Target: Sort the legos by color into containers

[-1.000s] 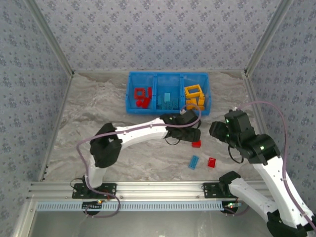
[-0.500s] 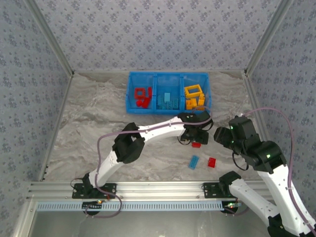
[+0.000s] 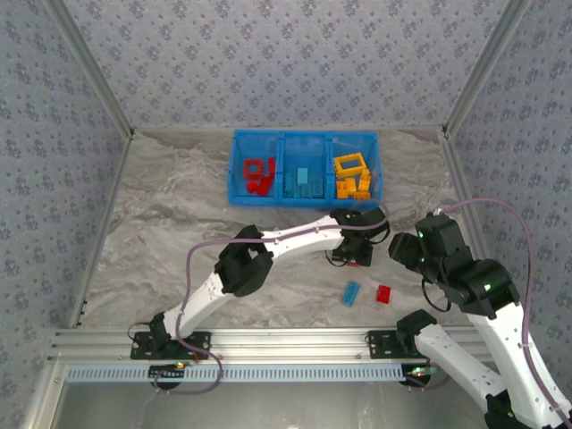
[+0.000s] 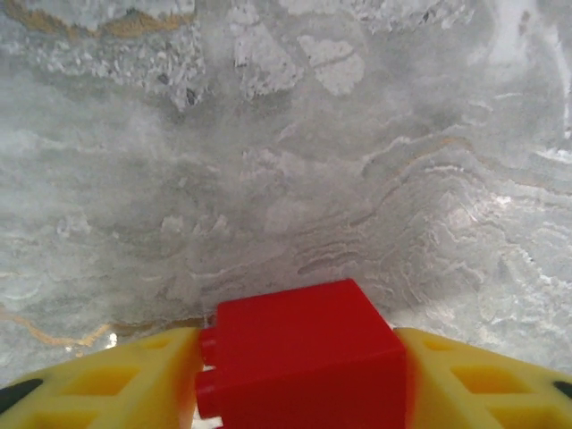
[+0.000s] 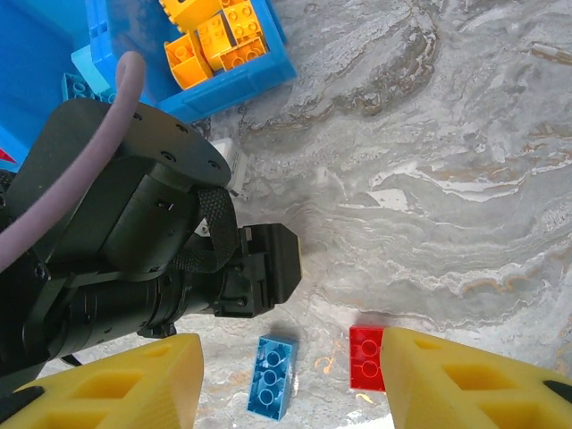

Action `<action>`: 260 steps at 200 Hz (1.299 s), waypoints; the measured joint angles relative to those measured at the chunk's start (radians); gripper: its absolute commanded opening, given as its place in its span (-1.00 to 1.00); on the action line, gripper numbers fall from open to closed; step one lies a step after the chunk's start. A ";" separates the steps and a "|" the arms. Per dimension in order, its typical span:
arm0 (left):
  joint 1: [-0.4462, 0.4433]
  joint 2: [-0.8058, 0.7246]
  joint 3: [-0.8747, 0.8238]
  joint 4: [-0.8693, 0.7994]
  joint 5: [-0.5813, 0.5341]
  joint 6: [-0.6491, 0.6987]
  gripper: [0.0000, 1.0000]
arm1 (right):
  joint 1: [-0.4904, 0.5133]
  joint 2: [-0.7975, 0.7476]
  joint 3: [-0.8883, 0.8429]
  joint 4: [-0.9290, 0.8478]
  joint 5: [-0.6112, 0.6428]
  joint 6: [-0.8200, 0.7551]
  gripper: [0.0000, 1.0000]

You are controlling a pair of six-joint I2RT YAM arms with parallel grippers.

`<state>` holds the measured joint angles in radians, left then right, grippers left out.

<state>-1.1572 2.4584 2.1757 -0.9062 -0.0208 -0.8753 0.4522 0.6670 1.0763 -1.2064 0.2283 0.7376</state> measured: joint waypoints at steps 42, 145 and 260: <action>-0.002 -0.105 -0.150 0.016 -0.093 0.000 0.00 | 0.000 -0.005 -0.035 0.045 -0.053 -0.034 0.15; 0.396 -0.766 -0.610 0.042 -0.268 0.109 -0.04 | 0.401 0.313 -0.113 0.551 -0.208 -0.216 0.21; 0.604 -0.322 -0.275 0.023 -0.417 0.326 -0.06 | 0.552 0.534 -0.059 0.813 -0.077 -0.211 0.22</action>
<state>-0.5529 2.1368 1.9003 -0.8833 -0.4374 -0.5491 1.0042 1.2007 1.0176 -0.3935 0.1513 0.5262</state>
